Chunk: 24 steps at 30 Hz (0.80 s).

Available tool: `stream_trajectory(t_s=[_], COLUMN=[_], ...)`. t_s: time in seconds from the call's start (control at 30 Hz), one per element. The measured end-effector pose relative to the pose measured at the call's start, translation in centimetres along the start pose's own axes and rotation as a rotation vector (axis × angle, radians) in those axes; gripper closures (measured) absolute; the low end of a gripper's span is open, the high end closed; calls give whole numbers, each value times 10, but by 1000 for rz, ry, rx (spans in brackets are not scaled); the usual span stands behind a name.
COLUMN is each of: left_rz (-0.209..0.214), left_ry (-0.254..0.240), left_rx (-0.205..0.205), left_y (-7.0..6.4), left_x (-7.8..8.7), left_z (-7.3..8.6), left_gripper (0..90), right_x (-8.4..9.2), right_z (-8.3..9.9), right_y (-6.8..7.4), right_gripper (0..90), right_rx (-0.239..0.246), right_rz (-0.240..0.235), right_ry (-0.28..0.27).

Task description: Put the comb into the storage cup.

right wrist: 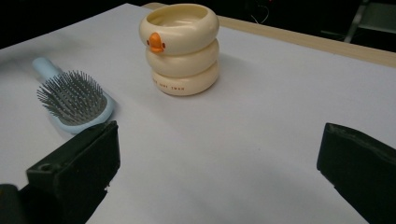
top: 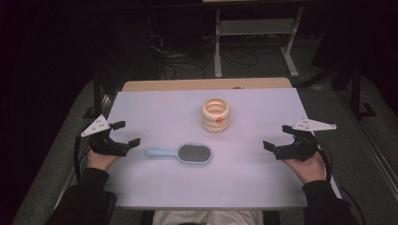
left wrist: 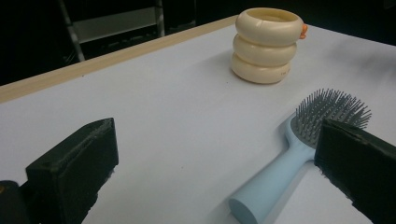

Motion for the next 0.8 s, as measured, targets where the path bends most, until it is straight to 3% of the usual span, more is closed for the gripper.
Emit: stream_trajectory(t_s=[0.43, 0.8], left_rz=[18, -3], left_ry=[11, 41], left_rx=[22, 13], left_y=[-1, 3], left_x=[1, 9], left_z=[1, -1], left_gripper=[0, 0], right_x=[6, 9], right_z=[-1, 0], right_y=[2, 2], right_gripper=[0, 0], right_rx=[-3, -1], right_rz=[-10, -12], right_ry=[-20, -14])
Point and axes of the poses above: each handheld gripper's, and its own axes: x roughly backward along the jaws, z roughly out of its underside, y roughly to its left, the point moved 4 cm from there along -x, roughly forward along the jaws, and after that the axes turned 14 degrees about x, right-handed, at the moved point
